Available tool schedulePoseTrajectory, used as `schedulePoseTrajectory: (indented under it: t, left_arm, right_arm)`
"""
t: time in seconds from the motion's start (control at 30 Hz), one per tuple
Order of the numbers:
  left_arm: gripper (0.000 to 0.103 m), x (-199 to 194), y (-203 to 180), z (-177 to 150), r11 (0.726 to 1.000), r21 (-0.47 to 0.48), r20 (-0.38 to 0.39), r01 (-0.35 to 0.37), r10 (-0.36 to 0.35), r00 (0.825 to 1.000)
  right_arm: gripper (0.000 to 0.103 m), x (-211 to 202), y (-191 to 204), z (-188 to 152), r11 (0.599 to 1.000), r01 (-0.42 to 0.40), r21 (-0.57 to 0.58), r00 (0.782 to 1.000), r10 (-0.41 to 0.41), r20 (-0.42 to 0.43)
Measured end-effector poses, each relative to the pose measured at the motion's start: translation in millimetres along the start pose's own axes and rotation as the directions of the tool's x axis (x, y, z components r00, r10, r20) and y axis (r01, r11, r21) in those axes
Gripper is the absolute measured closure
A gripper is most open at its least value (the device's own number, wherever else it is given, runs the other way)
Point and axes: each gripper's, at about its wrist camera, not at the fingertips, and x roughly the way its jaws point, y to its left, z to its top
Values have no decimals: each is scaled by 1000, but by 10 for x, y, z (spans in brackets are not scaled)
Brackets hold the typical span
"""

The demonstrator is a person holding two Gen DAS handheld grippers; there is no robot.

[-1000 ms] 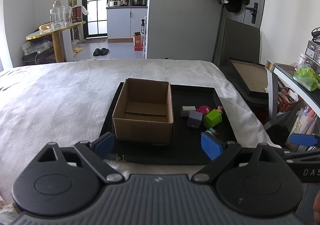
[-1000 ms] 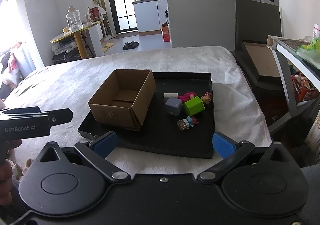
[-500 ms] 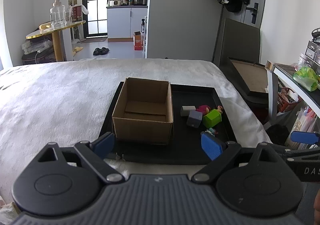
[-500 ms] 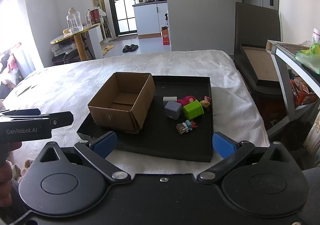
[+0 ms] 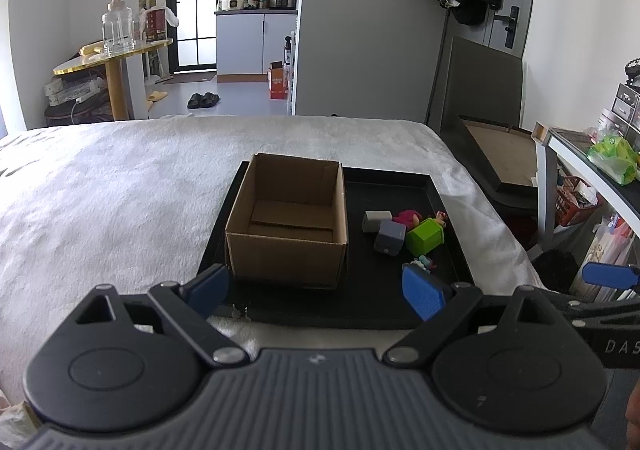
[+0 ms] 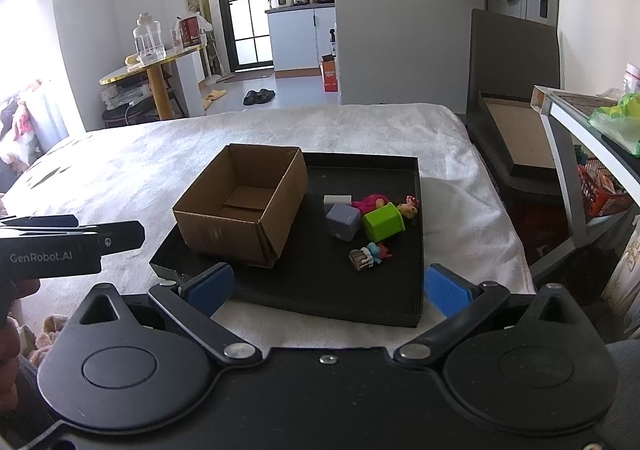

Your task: Organize rigid objects

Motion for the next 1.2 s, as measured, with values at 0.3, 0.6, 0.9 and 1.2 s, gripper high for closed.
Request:
schedulePoseTrajectory:
  t: [0.3,0.6,0.9,1.2]
  left_arm:
    - [10,1,14,2,1000,-3,-2,1,-1,1000]
    - [10,6,20,5,1000,-4,0,-1,1,1000]
    - [10,57,-50,42,1000,15,-7,-2,3,1000]
    - [10,236,-107,118,1000,12,-32,-26,26,999]
  right_arm:
    - [0,10,-6,1,1000,0,17,1000,0,-5]
    - [0,21,-6,-21,1000,5,13,1000,-5,-5]
    - [0,116,-71,-39,1000,7,28,1000,-7,-13]
    - [0,262,-264,-13,998,14,62,1000,-13,-9]
